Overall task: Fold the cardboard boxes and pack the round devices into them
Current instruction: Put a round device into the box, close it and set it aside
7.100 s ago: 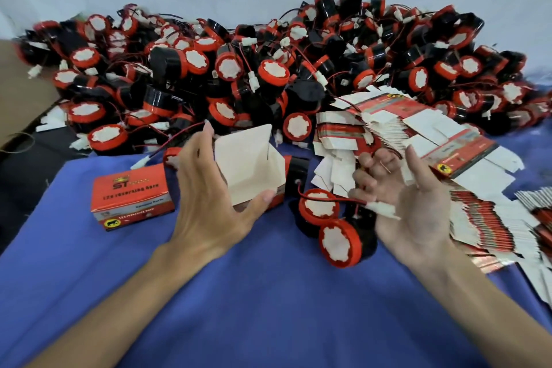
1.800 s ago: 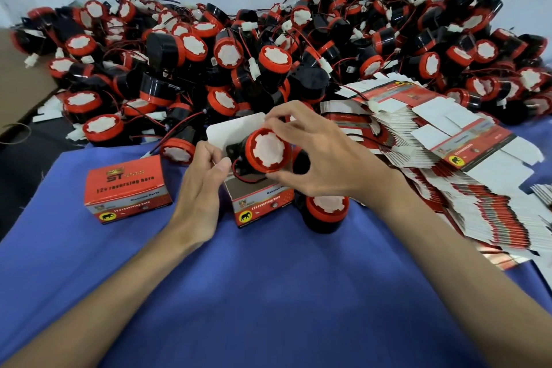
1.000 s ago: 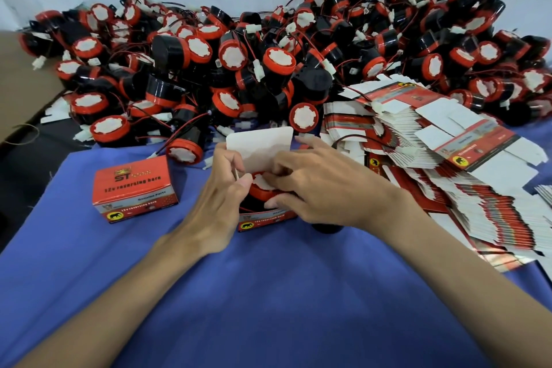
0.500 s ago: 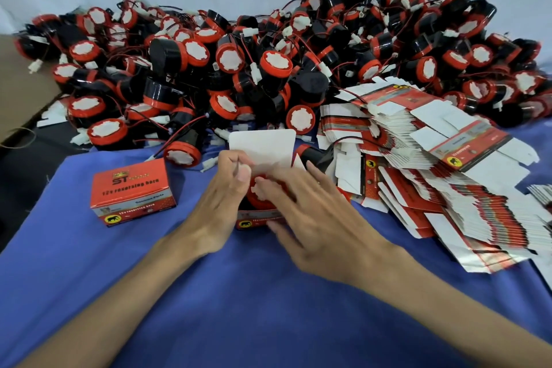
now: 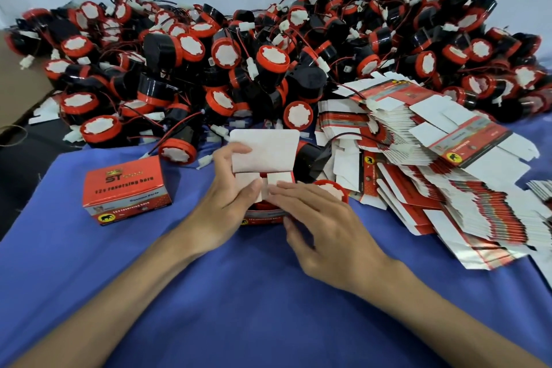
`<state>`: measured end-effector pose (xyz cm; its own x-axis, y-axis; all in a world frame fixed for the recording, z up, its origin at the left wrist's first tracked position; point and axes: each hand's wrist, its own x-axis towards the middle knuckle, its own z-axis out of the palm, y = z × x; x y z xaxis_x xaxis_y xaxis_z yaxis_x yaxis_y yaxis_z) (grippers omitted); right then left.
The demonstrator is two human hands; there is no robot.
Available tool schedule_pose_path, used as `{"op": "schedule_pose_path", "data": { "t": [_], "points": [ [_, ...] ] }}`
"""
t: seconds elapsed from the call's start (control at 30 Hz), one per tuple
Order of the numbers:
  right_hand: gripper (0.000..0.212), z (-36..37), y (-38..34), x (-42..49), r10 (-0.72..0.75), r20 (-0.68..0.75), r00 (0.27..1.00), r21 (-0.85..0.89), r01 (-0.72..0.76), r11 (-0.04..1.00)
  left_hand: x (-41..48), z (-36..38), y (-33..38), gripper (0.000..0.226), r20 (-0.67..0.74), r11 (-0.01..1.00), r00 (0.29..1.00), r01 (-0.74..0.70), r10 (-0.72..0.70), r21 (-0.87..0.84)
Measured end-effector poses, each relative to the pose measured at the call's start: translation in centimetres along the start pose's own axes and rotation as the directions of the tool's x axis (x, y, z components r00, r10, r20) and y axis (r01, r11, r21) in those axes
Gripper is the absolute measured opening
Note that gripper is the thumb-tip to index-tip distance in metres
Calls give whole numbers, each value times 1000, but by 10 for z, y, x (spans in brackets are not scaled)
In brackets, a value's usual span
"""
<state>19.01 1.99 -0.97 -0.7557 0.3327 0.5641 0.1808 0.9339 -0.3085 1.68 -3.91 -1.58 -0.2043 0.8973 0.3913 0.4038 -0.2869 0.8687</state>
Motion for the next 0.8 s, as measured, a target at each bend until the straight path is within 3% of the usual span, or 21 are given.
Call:
{"op": "schedule_pose_path", "data": {
  "t": [0.1,0.17,0.27,0.37,0.53,0.8],
  "points": [
    [59,-4,-6,7,140,0,990,59,-140,988,1,4,1,62,-88,993,996,-36,26,-113],
    [74,-6,-7,11,226,-9,974,159,-221,962,2,1,3,80,-80,996,997,-19,13,-84],
    [58,-6,-7,13,267,-49,962,232,-249,940,3,-8,2,57,-16,983,991,-132,136,130],
    [39,-4,-5,14,308,-131,942,296,-260,919,2,-8,1,56,12,958,971,-236,237,163],
    [33,-2,-1,14,336,-164,927,251,-290,923,-1,-11,2,36,70,957,986,-162,149,242],
    [29,3,3,8,193,-337,922,112,-164,980,2,-21,3,35,135,951,977,-196,167,241]
  ]
}}
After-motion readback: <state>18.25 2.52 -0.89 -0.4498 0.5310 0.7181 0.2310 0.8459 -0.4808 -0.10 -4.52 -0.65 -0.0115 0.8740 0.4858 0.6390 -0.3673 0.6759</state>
